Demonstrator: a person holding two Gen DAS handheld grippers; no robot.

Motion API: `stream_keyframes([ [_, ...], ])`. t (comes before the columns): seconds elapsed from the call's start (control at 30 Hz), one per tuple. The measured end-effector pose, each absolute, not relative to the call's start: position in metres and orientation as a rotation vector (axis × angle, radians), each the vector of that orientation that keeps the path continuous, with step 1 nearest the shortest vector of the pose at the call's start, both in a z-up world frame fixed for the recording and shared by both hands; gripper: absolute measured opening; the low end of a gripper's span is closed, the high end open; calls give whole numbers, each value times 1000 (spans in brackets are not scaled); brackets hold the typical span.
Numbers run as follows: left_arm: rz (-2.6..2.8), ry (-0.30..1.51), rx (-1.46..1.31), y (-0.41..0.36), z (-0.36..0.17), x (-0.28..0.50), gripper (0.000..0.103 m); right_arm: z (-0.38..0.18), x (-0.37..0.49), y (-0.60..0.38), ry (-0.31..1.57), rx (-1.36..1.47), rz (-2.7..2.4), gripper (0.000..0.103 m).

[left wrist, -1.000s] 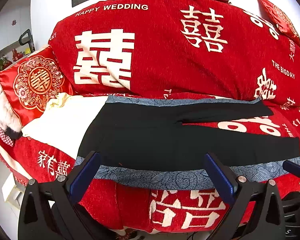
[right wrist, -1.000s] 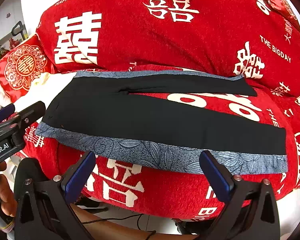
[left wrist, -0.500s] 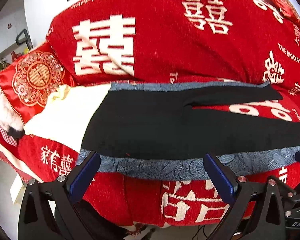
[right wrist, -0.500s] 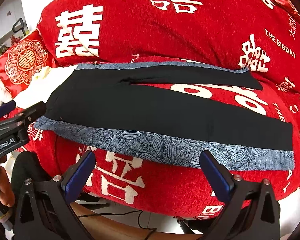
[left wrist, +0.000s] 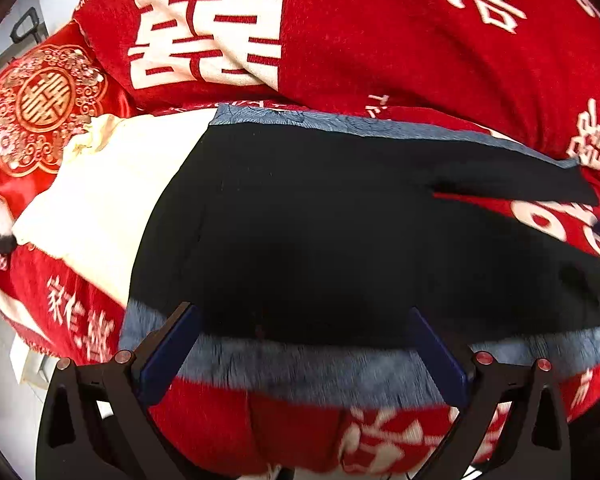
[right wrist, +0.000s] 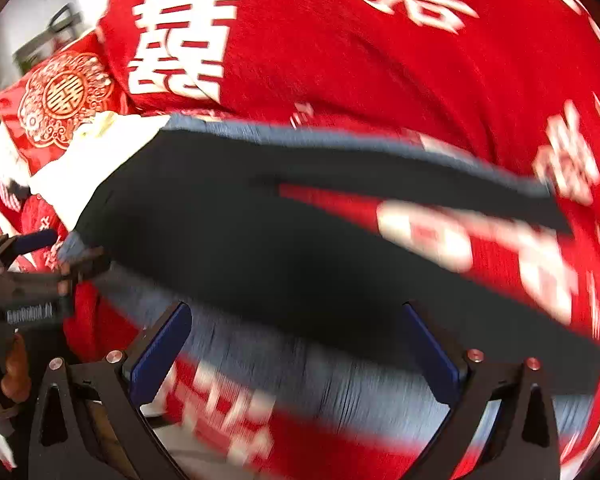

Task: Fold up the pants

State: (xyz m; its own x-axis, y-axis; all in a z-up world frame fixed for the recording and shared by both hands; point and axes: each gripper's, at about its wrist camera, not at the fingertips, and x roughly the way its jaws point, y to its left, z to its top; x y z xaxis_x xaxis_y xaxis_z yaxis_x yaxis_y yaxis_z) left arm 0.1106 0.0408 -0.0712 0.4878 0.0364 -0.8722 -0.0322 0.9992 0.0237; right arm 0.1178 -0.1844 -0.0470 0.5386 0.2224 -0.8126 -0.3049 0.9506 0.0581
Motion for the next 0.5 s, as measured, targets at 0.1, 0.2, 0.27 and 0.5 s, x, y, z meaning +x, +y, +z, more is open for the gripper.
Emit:
stream_keyframes([
  [0.1,49,1070,-14,46,-79,136,103,-50,189,-173,943,-183,404,103],
  [0.2,56,1095,-33,51,-90,156,103,-58,247,-157,985,-224,571,103],
  [0.27,59,1116,-49,54,-98,166,103,-70,289,-139,1015,-265,704,103],
  [0.5,46,1153,-51,57,-115,183,103,-135,397,-105,1131,-380,888,101],
])
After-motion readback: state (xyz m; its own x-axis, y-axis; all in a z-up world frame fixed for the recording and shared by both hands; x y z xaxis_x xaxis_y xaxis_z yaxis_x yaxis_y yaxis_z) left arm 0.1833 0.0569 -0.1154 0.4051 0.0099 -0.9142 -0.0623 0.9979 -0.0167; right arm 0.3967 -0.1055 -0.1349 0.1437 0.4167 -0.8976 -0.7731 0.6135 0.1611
